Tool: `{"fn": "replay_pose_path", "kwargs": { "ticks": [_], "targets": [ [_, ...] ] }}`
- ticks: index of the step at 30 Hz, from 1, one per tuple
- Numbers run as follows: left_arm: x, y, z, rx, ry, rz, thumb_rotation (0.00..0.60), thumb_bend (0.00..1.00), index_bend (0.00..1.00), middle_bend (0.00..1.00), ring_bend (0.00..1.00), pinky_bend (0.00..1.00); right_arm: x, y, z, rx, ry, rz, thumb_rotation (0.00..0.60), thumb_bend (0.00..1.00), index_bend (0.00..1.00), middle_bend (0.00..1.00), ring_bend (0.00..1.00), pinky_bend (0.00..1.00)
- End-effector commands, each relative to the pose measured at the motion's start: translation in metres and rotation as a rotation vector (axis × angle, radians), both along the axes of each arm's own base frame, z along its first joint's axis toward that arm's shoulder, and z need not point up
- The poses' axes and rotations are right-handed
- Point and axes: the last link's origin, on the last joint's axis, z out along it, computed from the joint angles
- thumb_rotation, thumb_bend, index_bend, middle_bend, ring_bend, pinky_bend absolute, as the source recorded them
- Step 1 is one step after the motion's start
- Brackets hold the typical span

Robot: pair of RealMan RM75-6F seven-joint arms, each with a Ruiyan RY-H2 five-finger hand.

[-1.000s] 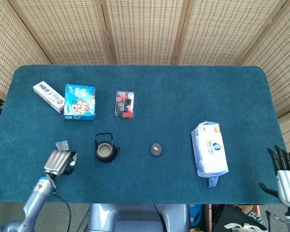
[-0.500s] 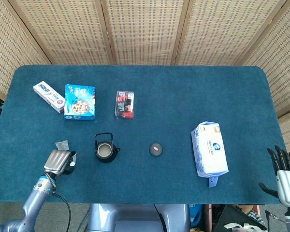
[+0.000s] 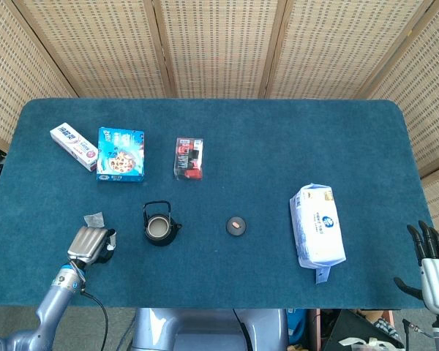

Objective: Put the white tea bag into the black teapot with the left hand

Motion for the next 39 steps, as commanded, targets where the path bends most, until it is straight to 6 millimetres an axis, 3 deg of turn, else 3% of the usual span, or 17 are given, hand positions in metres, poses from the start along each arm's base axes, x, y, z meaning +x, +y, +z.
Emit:
{"fn": "replay_pose_path", "kwargs": {
  "ticks": [1, 6, 26, 35, 39],
  "targets": [
    [0.001, 0.0, 0.0, 0.0, -0.006, 0.002, 0.6, 0.32, 0.56, 0.84, 0.75, 0.71, 0.0, 0.0, 0.0, -0.001, 0.0, -0.001, 0.6, 0.17, 0.01, 0.0, 0.0, 0.03],
    [0.002, 0.001, 0.0, -0.001, -0.019, 0.005, 0.6, 0.37, 0.6, 0.85, 0.76, 0.72, -0.001, 0.0, 0.0, -0.003, 0.0, -0.005, 0.6, 0.16, 0.01, 0.0, 0.0, 0.03],
    [0.007, 0.001, 0.006, 0.034, -0.058, -0.002, 0.6, 0.4, 0.66, 0.88, 0.78, 0.73, -0.001, 0.0, 0.001, -0.004, -0.004, -0.006, 0.6, 0.16, 0.01, 0.0, 0.0, 0.03],
    [0.021, 0.001, 0.031, 0.121, -0.185, -0.027, 0.6, 0.4, 0.67, 0.88, 0.78, 0.73, -0.002, 0.001, 0.0, -0.003, -0.012, -0.005, 0.6, 0.16, 0.01, 0.0, 0.0, 0.03],
    [0.029, 0.0, 0.053, 0.182, -0.276, -0.055, 0.6, 0.4, 0.67, 0.88, 0.78, 0.73, -0.002, 0.001, 0.0, -0.003, -0.014, -0.002, 0.6, 0.16, 0.01, 0.0, 0.0, 0.03]
  ]
}}
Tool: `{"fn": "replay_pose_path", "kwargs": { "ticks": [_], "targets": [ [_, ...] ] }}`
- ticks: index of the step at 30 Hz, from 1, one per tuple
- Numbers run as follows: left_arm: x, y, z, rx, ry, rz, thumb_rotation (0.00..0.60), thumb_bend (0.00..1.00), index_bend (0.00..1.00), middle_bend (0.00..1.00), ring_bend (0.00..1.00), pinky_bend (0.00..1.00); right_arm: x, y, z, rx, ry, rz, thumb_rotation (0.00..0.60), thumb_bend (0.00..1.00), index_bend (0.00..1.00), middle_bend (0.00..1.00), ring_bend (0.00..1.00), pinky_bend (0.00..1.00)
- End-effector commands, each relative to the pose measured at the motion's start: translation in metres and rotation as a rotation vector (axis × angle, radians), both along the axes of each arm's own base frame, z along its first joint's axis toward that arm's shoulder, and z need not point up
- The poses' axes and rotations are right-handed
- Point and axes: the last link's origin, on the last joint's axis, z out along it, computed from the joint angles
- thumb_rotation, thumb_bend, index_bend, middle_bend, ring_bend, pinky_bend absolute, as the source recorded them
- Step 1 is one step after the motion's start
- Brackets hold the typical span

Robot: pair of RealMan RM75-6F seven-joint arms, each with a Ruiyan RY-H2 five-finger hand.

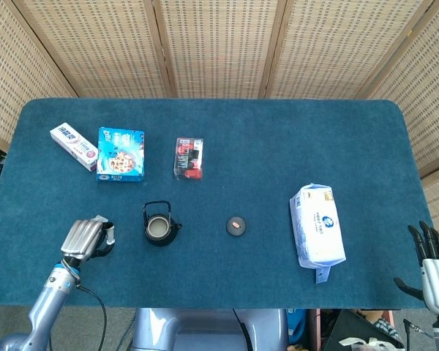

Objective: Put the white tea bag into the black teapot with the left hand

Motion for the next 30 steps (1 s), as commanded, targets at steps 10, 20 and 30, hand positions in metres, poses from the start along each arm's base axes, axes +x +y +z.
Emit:
{"fn": "replay_pose_path", "kwargs": {
  "ticks": [10, 20, 30],
  "targets": [
    [0.021, 0.001, 0.043, 0.097, -0.154, -0.077, 0.6, 0.4, 0.67, 0.88, 0.79, 0.73, 0.0, 0.001, 0.0, 0.0, -0.003, 0.004, 0.6, 0.16, 0.01, 0.0, 0.0, 0.03],
    [0.053, 0.008, 0.046, 0.057, -0.214, -0.187, 0.6, 0.4, 0.67, 0.88, 0.79, 0.73, -0.002, 0.0, 0.0, -0.002, -0.007, 0.001, 0.6, 0.16, 0.0, 0.0, 0.0, 0.03],
    [0.077, 0.015, 0.05, 0.065, -0.236, -0.265, 0.6, 0.4, 0.67, 0.88, 0.78, 0.73, -0.002, -0.001, -0.001, 0.002, -0.008, -0.001, 0.6, 0.16, 0.0, 0.0, 0.0, 0.03]
  ]
}}
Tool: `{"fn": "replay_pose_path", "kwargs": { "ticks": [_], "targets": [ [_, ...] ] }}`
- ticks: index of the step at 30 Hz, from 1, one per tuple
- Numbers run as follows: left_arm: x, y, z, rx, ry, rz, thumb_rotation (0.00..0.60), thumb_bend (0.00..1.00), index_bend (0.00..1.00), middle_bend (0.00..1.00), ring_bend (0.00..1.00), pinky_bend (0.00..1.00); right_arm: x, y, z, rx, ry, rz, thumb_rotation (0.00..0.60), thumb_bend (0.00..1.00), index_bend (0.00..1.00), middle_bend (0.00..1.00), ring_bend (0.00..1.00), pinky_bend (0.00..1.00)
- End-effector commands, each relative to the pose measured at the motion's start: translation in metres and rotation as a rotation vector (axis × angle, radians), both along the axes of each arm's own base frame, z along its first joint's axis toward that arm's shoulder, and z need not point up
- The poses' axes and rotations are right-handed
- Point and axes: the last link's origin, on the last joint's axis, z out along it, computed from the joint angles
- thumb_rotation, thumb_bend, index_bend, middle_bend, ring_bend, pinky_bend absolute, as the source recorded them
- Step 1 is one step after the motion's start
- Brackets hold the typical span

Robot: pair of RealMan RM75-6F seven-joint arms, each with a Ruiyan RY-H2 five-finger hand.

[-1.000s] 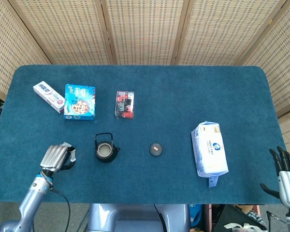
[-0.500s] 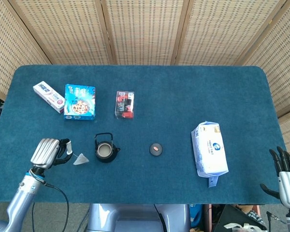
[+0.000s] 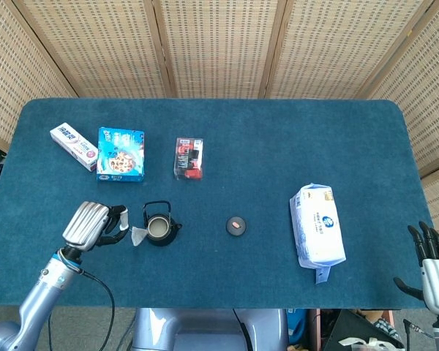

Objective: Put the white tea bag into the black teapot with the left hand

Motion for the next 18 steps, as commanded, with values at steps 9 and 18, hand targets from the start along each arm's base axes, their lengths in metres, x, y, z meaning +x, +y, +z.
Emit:
{"fn": "replay_pose_path", "kwargs": {
  "ticks": [9, 18],
  "targets": [
    [0.029, 0.017, -0.003, 0.001, -0.004, -0.077, 0.6, 0.4, 0.67, 0.88, 0.78, 0.73, -0.003, 0.0, 0.001, -0.001, -0.003, -0.011, 0.6, 0.16, 0.0, 0.0, 0.0, 0.03],
    [0.034, 0.026, -0.021, -0.034, 0.033, -0.079, 0.6, 0.4, 0.67, 0.88, 0.78, 0.73, -0.005, 0.001, 0.001, 0.0, -0.007, -0.023, 0.6, 0.16, 0.0, 0.0, 0.0, 0.03]
  ]
}}
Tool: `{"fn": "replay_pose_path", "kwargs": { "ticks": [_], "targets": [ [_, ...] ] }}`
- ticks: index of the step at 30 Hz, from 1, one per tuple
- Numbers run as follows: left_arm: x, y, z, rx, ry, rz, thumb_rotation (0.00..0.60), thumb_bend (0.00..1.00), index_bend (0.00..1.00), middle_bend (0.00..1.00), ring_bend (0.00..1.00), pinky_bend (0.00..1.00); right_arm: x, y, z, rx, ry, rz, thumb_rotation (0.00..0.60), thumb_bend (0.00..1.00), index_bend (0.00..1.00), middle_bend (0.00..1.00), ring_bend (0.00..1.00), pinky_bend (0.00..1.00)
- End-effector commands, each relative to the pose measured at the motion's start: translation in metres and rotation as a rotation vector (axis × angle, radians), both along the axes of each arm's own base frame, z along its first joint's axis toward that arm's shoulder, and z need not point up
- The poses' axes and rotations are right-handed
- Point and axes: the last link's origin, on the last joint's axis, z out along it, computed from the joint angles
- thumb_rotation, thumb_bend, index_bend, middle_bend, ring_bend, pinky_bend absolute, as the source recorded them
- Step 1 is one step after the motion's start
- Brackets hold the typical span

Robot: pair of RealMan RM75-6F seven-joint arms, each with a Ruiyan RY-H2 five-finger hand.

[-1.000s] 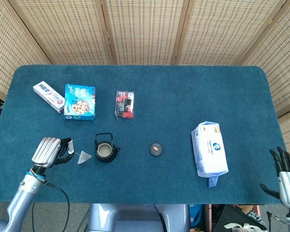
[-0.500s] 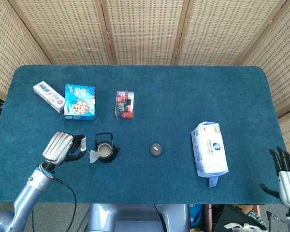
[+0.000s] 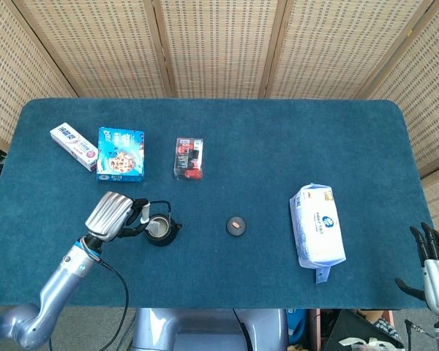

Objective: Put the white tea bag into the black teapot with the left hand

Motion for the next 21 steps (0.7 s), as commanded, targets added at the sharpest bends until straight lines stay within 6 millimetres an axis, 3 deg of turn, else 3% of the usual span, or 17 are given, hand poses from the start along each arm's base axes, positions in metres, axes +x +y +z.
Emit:
{"fn": "replay_pose_path", "kwargs": {
  "ticks": [1, 21],
  "targets": [
    [0.0, 0.002, -0.004, -0.006, 0.008, 0.005, 0.6, 0.4, 0.67, 0.88, 0.78, 0.73, -0.001, 0.0, 0.0, -0.001, -0.001, -0.002, 0.6, 0.16, 0.0, 0.0, 0.0, 0.03],
    [-0.019, -0.009, -0.017, -0.045, 0.095, 0.049, 0.6, 0.4, 0.67, 0.88, 0.78, 0.73, -0.003, 0.0, -0.002, 0.013, -0.008, -0.016, 0.6, 0.16, 0.0, 0.0, 0.0, 0.03]
  ]
}}
